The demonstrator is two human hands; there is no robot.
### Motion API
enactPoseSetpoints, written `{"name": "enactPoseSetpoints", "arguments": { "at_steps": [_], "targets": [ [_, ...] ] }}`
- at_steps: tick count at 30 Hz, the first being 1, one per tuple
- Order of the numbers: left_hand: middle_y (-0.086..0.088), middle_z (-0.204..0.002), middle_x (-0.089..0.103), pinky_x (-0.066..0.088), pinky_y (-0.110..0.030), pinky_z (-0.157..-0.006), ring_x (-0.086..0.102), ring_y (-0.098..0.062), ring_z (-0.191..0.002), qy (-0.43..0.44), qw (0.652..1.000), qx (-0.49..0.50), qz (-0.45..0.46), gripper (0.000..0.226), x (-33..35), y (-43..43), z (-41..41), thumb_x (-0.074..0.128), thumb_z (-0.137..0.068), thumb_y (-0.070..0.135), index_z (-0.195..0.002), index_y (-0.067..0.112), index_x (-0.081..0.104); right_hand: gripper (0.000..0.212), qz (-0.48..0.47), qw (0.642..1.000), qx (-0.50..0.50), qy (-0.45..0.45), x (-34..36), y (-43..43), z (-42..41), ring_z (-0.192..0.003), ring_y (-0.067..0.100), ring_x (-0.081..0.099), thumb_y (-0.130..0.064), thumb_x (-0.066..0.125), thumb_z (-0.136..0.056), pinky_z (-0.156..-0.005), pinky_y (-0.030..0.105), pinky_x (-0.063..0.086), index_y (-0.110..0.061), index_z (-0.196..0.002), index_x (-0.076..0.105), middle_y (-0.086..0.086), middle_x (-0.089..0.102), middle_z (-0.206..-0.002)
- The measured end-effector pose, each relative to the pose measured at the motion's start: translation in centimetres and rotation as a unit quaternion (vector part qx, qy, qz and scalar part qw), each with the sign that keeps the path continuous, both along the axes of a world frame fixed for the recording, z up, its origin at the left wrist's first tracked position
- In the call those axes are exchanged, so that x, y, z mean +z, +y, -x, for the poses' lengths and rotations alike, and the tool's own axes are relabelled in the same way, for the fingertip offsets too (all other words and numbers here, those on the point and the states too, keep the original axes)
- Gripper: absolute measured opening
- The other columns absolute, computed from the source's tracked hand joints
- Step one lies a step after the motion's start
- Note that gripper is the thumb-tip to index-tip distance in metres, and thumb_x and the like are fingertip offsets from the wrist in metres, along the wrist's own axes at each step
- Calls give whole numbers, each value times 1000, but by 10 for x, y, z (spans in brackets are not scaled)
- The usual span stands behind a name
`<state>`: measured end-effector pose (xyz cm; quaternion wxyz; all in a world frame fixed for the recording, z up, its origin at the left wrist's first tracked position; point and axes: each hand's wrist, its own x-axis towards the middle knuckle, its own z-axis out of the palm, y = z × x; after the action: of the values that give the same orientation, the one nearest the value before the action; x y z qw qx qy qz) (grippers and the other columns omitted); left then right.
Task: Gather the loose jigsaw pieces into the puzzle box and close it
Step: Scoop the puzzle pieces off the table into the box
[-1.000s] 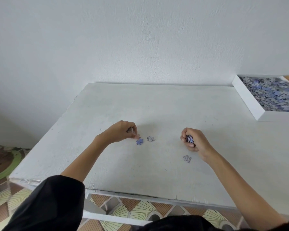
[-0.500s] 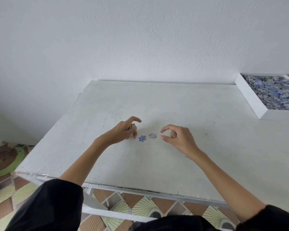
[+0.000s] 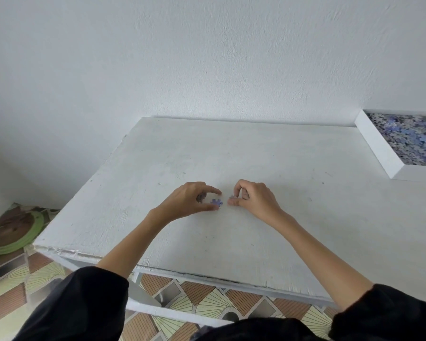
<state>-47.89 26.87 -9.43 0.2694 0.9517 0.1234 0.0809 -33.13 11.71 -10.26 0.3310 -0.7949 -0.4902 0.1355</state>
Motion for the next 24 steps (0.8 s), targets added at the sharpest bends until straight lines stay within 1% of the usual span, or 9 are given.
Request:
{"name": "enactPoseSetpoints", "arguments": {
  "at_steps": [3, 6, 9, 13, 16, 19, 21, 23, 24],
  "targets": [
    [11, -65, 38, 28, -15, -51, 36, -7, -55, -12, 999, -6, -35, 27, -2, -1, -2, 70, -80, 34, -106, 29, 66, 20, -27, 999, 7, -28, -1, -5, 1, -47, 11, 31, -17, 56, -88, -48, 23, 25, -15, -78, 38, -7, 36, -54],
    [8, -65, 40, 25, -17, -52, 36, -10, -55, -27, 998, -13, -52, 14, -1, -1, -5, 70, -81, 30, -95, 27, 69, 7, -59, 998, -10, 16, -2, -11, -1, -47, 16, 28, -7, 45, -89, -49, 27, 24, -11, -91, 41, 2, 34, -54],
    [8, -61, 38, 27, -21, -54, 36, -9, -54, -5, 1000, -3, -28, 11, 1, -1, -10, 72, -79, 26, -89, 23, 67, 23, -65, 994, -21, 84, -1, -19, 0, -51, 22, 37, -4, 39, -90, -51, 27, 29, -15, -107, 50, 13, 43, -58],
    [8, -56, 37, 28, -21, -54, 36, -6, -51, 64, 997, -19, 34, 14, 8, 4, -16, 68, -83, 24, -84, 19, 55, 32, -67, 983, -32, 169, 4, -31, -3, -45, 11, 34, 1, 37, -88, -44, 19, 29, -16, -94, 62, -1, 55, -61],
    [1, -59, 41, 29, -19, -49, 30, -10, -50, 70, 997, -32, 28, 19, 9, 5, -18, 53, -93, 24, -85, 11, 41, 38, -77, 978, -36, 188, 5, -43, -8, -44, 11, 27, 5, 34, -84, -42, 16, 23, -19, -79, 64, 5, 42, -57],
    [1, -57, 33, 25, -22, -47, 24, -13, -49, 47, 998, -38, -1, 19, 7, 2, -19, 45, -96, 19, -85, 8, 34, 38, -102, 982, -30, 159, 5, -59, -11, -51, 11, 26, 4, 32, -90, -47, 17, 25, -22, -92, 61, 8, 33, -64],
    [1, -56, 39, 27, -23, -49, 31, -18, -51, 39, 998, -45, 12, 15, 5, -1, -22, 42, -97, 16, -87, 9, 33, 31, -93, 984, -25, 148, 4, -70, -14, -53, 6, 31, -3, 36, -95, -52, 13, 29, -22, -105, 58, 2, 35, -64],
    [1, -63, 55, 38, -24, -56, 48, -23, -59, 42, 997, -55, 37, 3, 6, -4, -26, 38, -97, 13, -97, 13, 36, 24, -77, 986, -21, 147, 5, -79, -18, -54, 7, 33, -13, 40, -97, -56, 13, 32, -24, -111, 57, -2, 35, -64],
    [1, -67, 60, 39, -22, -58, 51, -21, -62, 40, 996, -60, 45, 8, 7, -6, -29, 38, -97, 12, -104, 16, 37, 24, -74, 987, -20, 142, 4, -83, -20, -55, 10, 32, -14, 41, -97, -56, 16, 31, -24, -109, 59, 0, 34, -63]
  ]
}}
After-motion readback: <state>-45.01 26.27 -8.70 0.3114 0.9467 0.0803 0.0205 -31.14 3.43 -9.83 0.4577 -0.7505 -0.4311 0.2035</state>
